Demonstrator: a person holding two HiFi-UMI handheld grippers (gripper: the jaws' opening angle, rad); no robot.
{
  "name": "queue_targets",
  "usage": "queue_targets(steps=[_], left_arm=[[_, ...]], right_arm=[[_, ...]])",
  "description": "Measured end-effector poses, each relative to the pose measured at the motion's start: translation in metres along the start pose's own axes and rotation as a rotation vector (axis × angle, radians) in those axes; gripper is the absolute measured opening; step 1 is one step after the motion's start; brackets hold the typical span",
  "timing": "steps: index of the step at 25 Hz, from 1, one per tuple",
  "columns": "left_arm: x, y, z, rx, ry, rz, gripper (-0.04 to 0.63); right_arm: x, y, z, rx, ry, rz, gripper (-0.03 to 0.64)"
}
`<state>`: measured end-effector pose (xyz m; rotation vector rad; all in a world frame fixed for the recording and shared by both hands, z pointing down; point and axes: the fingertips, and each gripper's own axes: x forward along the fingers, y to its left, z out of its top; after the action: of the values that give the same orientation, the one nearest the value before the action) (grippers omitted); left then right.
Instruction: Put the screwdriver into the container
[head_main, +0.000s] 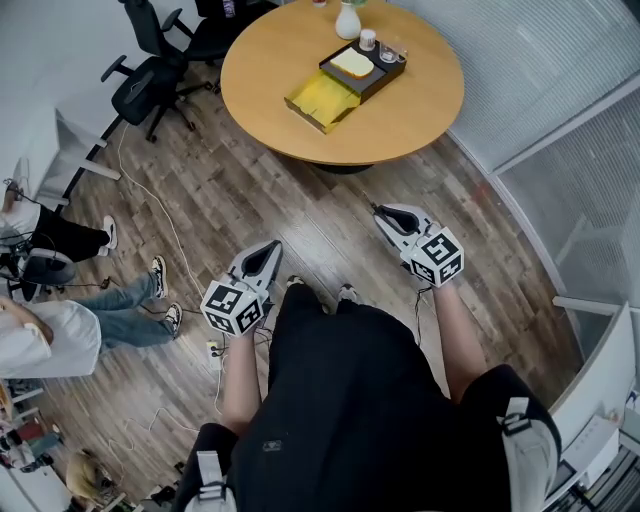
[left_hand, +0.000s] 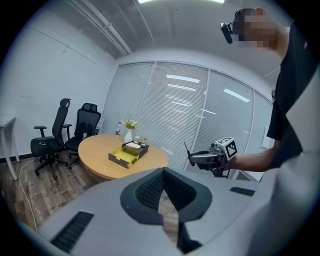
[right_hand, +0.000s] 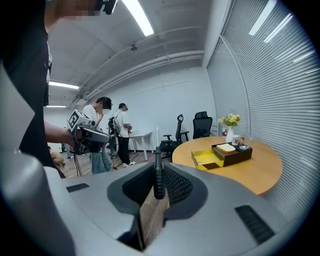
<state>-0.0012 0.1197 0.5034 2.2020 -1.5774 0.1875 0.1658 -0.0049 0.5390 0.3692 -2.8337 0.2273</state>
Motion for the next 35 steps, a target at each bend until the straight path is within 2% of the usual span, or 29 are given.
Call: queue_targets(steps=[11,35], left_arm=[[0.037,0.009,0.026,0.039,0.002,-0.100,0.005],[0.072,0.106,0.066,0.035,0.008,-0.214,0.005]], right_arm=[[-0.007,-0.026,0.010,0.004,0.004,-0.089,0.056],[0.070,-0.047,0.041,0.018,0.038,-0.203,0.057]])
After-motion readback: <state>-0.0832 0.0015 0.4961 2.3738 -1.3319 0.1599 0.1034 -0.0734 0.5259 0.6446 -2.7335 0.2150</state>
